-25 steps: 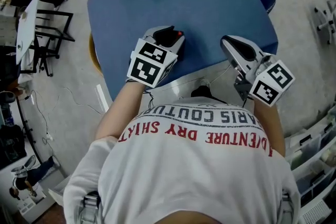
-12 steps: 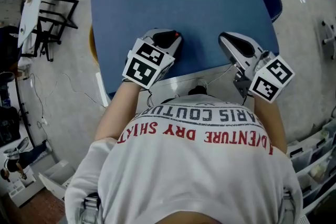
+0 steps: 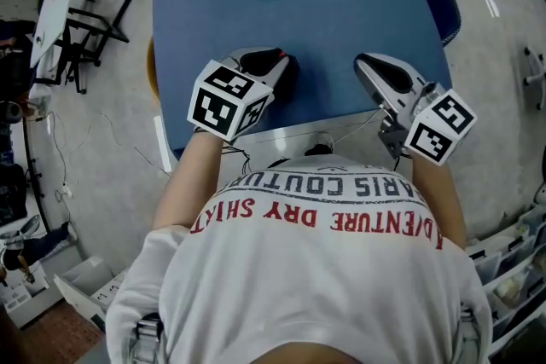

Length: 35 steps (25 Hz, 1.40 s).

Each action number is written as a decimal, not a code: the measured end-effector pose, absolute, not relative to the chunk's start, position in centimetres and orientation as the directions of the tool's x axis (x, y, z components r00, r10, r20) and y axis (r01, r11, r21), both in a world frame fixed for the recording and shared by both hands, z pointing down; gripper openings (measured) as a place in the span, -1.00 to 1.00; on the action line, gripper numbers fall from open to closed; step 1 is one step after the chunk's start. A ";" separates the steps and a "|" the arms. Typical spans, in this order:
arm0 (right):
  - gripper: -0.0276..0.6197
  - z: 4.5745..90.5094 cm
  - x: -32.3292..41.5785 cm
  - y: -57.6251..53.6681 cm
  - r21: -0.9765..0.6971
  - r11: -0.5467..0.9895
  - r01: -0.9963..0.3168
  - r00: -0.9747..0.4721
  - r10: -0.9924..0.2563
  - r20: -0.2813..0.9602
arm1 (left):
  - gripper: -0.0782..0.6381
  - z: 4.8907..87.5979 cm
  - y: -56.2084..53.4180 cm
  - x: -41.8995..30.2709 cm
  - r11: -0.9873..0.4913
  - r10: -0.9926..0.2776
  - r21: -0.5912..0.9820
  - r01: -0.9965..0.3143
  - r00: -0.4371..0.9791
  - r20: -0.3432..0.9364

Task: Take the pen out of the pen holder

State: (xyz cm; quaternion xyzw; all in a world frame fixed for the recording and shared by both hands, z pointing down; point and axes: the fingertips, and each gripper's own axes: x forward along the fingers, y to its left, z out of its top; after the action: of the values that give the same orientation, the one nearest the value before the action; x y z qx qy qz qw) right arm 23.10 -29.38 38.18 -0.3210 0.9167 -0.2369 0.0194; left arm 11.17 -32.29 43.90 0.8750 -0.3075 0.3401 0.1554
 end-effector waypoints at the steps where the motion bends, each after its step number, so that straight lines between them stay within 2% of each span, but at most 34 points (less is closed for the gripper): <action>1: -0.83 37.9 23.2 -30.0 -0.446 0.680 -0.582 -0.792 -0.598 0.121 | -0.59 43.4 -32.9 11.2 -0.759 -0.436 0.067 -0.647 0.583 0.686; 8: -0.83 38.1 22.3 -30.0 -0.448 0.644 -0.621 -0.757 -0.640 0.129 | -0.59 42.0 -33.6 9.5 -0.760 -0.467 0.076 -0.645 0.624 0.627; 13: -0.83 37.4 21.1 -25.9 -0.434 0.621 -0.653 -0.730 -0.668 0.143 | -0.59 39.2 -31.3 8.3 -0.768 -0.514 0.041 -0.640 0.653 0.556; 22: -0.83 35.5 20.1 -23.4 -0.402 0.602 -0.690 -0.696 -0.704 0.139 | -0.59 32.3 -31.8 7.3 -0.752 -0.614 0.031 -0.658 0.717 0.329; 28: -0.83 33.1 18.8 -18.5 -0.368 0.586 -0.722 -0.654 -0.752 0.087 | -0.59 28.1 -26.7 5.2 -0.774 -0.609 0.040 -0.632 0.760 0.227; 35: -0.83 30.9 16.7 -14.2 -0.345 0.617 -0.708 -0.665 -0.746 0.032 | -0.59 26.4 -20.8 2.9 -0.788 -0.592 0.059 -0.613 0.781 0.202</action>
State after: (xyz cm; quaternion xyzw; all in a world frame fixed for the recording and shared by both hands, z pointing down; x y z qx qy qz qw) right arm 16.70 -14.24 30.87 -0.4050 0.8972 -0.1664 0.0573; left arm 2.91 -20.81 26.38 0.9416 -0.3198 0.0864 0.0607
